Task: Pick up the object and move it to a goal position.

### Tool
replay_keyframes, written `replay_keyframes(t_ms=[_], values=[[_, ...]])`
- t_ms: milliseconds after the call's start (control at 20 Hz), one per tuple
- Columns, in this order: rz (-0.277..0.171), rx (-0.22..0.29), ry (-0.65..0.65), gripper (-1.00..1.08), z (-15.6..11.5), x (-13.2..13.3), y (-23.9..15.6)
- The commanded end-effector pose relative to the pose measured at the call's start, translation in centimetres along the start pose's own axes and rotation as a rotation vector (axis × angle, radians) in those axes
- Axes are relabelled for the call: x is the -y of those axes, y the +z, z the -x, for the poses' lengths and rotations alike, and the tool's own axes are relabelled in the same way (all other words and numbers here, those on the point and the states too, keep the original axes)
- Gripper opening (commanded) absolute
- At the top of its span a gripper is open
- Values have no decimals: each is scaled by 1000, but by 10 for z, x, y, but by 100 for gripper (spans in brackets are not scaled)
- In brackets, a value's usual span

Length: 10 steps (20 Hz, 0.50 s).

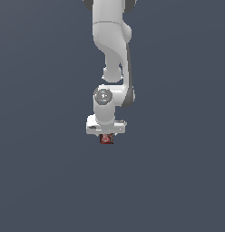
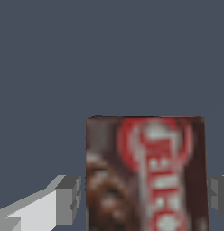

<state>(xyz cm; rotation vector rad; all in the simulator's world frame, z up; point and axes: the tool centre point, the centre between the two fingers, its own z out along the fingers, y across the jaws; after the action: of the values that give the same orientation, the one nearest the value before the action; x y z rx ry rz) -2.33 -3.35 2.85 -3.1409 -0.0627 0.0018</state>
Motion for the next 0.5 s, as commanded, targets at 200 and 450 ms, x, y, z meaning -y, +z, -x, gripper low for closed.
replay_keyframes(t_ms=[200,450], values=[[0,-1,0,100,-1,0,13],[0,-1,0,-100,-1,0,13]])
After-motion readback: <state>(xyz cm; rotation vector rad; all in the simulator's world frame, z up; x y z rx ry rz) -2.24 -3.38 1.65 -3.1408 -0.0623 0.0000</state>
